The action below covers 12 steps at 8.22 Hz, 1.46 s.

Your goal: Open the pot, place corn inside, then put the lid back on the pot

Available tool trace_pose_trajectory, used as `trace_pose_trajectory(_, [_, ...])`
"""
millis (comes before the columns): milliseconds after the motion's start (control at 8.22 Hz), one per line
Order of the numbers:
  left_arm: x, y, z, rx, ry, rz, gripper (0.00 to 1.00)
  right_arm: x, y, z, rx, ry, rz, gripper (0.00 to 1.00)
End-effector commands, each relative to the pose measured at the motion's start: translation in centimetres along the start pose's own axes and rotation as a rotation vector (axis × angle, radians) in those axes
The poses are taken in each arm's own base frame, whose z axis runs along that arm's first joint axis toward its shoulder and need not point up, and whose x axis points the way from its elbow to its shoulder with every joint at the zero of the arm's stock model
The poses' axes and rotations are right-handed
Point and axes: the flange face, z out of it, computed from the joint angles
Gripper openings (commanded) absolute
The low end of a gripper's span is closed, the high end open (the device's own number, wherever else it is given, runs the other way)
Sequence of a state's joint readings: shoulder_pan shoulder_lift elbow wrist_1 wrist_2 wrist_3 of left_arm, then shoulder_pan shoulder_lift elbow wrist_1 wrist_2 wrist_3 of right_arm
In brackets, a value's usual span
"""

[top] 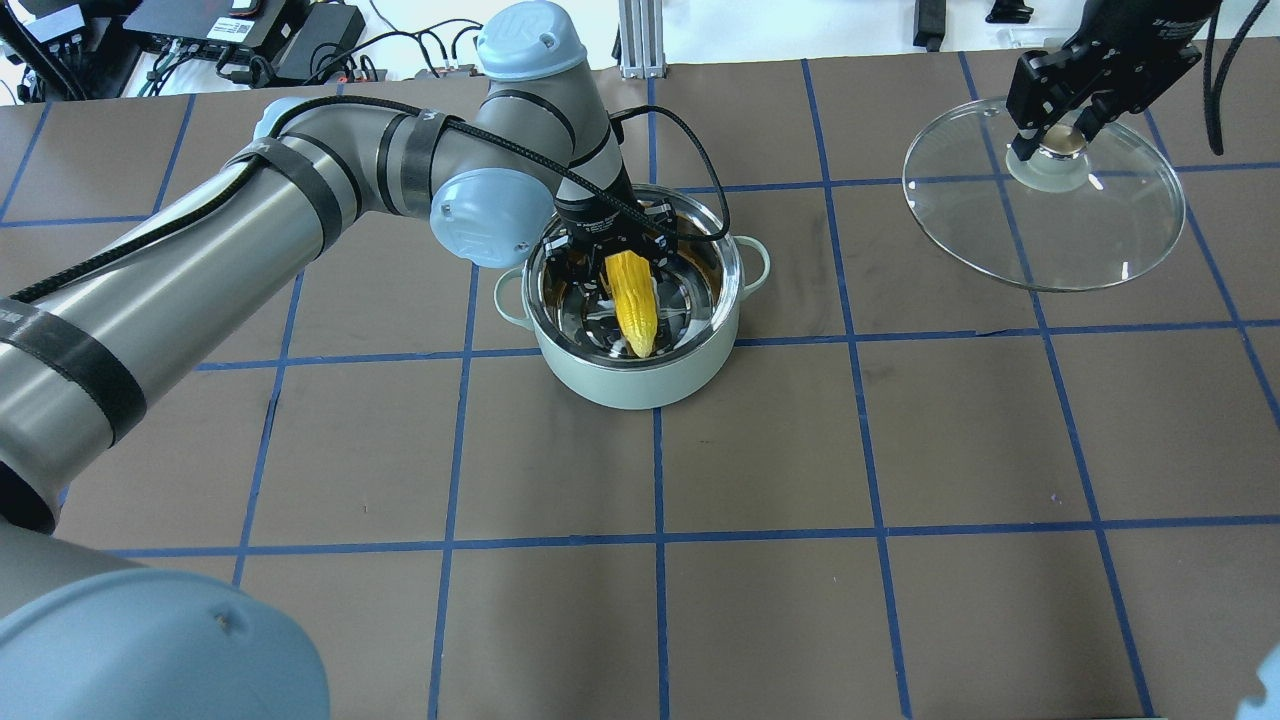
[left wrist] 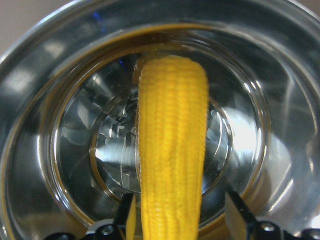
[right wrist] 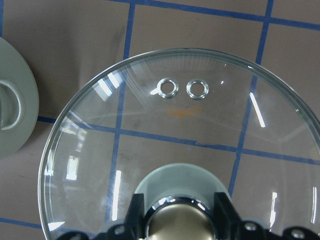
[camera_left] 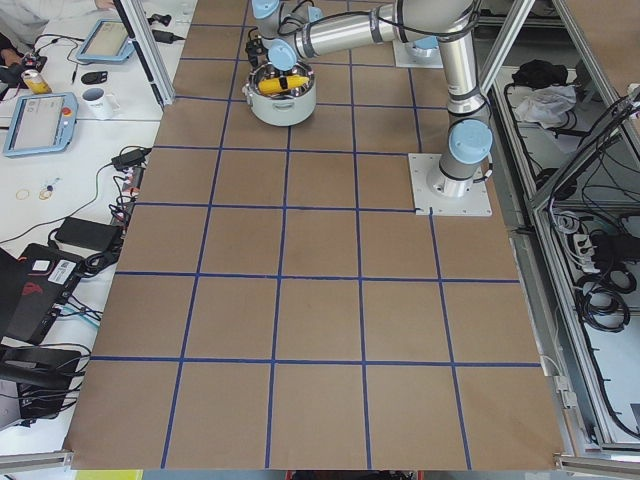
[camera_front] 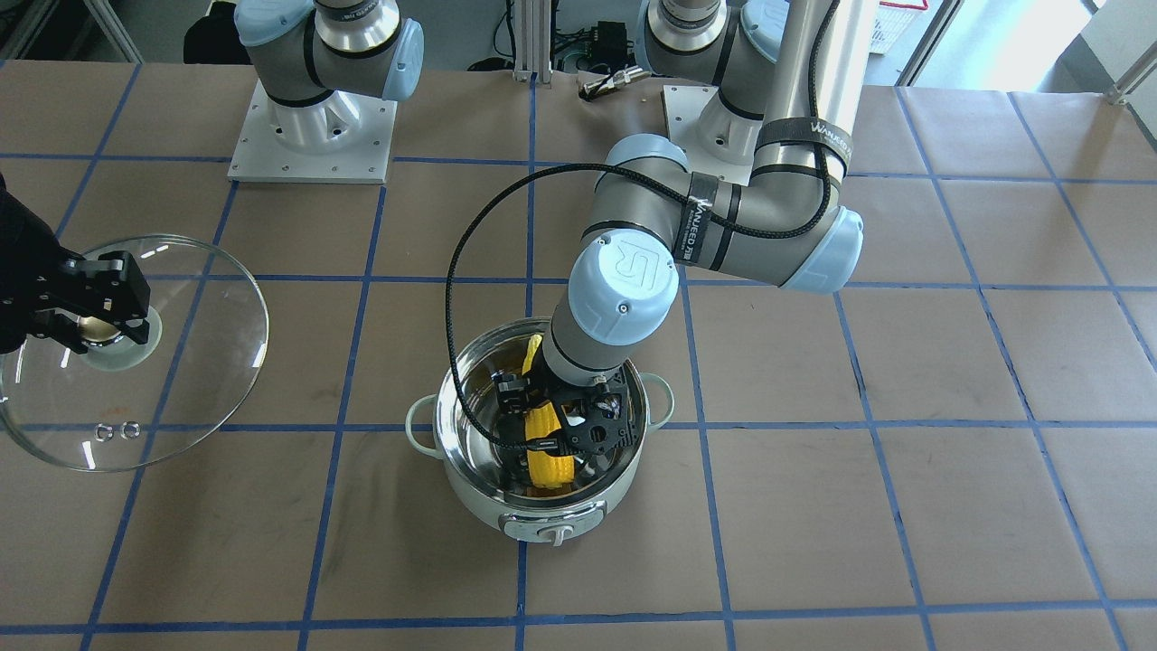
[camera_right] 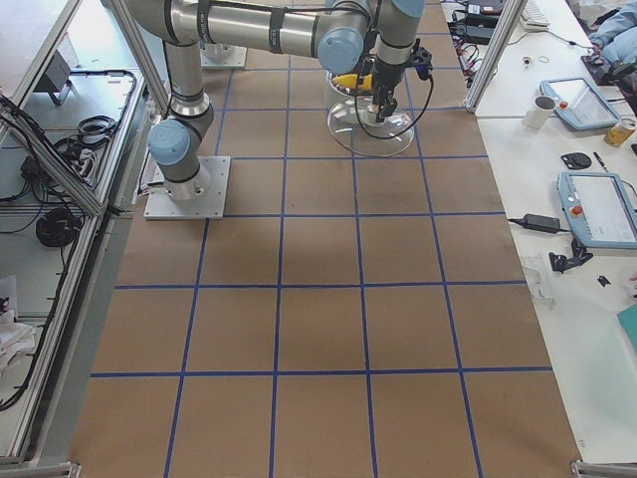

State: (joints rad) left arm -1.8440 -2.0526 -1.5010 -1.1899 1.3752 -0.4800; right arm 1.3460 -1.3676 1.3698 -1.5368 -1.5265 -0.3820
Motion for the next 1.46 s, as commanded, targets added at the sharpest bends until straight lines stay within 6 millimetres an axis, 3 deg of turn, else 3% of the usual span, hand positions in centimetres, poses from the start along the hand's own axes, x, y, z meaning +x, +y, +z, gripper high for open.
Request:
trace_pose_trajectory(0, [0.1, 1.6, -3.1, 0.009, -0.002, 0.0, 1.0, -2.0, -0.1, -0.2, 0.004, 0.004, 0.013, 0.11])
trace_pose_trajectory(243, [-1.3, 2.5, -5.3, -0.026, -0.053, -0.009, 1.0, -3.0, -0.1, -0.2, 0.004, 0.003, 0.039, 0.12])
trace_pose_trajectory(486, [-2.5, 2.6, -9.6, 0.048, -0.125, 0.094, 1.0, -7.1, -0.6, -0.1, 0.012, 0.008, 0.064, 0.12])
trace_pose_trajectory(730, [-4.9, 1.3, -12.0, 0.07, -0.121, 0.133, 1.0, -13.3, -1.2, 0.3, 0.046, 0.004, 0.096, 0.12])
trace_pose_trajectory(851, [-7.1, 0.0, -13.8, 0.087, -0.122, 0.175, 1.0, -17.7, -2.0, 1.5, 0.063, -0.022, 0.125, 0.12])
trace_pose_trajectory(1095, [-12.0, 0.5, -18.8, 0.086, -0.165, 0.159, 1.0, -25.0, -3.3, 4.6, 0.097, -0.035, 0.159, 0.11])
trace_pose_trajectory(1338, [-15.2, 1.4, -23.7, 0.15, -0.217, 0.18, 1.0, -30.4, -3.6, 6.9, 0.122, -0.05, 0.163, 0.11])
